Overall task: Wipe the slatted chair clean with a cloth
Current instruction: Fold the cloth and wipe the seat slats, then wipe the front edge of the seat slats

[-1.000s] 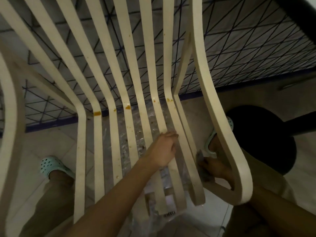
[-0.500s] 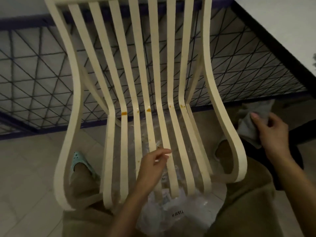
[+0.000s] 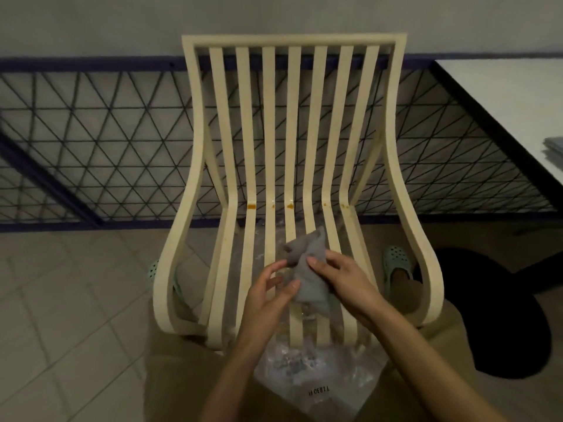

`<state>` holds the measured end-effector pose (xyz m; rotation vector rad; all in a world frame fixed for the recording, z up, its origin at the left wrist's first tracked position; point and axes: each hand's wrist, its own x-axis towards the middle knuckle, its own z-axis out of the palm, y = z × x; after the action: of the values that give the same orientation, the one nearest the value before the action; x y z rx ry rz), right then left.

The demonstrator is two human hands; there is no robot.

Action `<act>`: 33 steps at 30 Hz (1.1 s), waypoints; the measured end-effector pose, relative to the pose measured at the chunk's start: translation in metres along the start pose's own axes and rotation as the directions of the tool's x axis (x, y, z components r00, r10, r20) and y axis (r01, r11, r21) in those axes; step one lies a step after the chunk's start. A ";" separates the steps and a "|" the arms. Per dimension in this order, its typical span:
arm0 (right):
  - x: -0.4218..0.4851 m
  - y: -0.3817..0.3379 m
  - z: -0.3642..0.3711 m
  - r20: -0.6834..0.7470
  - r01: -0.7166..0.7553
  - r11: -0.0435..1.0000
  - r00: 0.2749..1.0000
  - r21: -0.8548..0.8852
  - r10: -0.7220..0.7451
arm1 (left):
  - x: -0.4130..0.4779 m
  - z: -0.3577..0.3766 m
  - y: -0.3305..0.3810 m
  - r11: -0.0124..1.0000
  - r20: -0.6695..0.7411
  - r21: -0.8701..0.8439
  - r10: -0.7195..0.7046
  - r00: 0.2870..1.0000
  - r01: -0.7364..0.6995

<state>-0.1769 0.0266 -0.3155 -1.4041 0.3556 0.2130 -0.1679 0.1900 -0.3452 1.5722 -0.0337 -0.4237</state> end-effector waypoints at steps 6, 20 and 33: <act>0.003 0.020 0.017 0.195 -0.230 0.728 0.972 0.645 0.134 | -0.011 -0.004 -0.007 0.974 -0.065 0.158 0.177 0.982 -0.165; 0.013 0.020 0.026 0.158 -0.309 0.659 0.947 0.686 0.279 | 0.025 -0.024 -0.010 0.948 -0.113 -0.176 -0.285 0.952 0.264; 0.032 0.022 0.012 0.088 -0.187 0.959 0.981 0.214 0.172 | 0.031 -0.031 -0.006 0.973 -0.251 -0.157 -0.205 0.946 0.169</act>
<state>-0.1542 0.0396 -0.3464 -1.1418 0.4373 0.3593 -0.1318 0.2116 -0.3591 1.4927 0.3479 -0.3521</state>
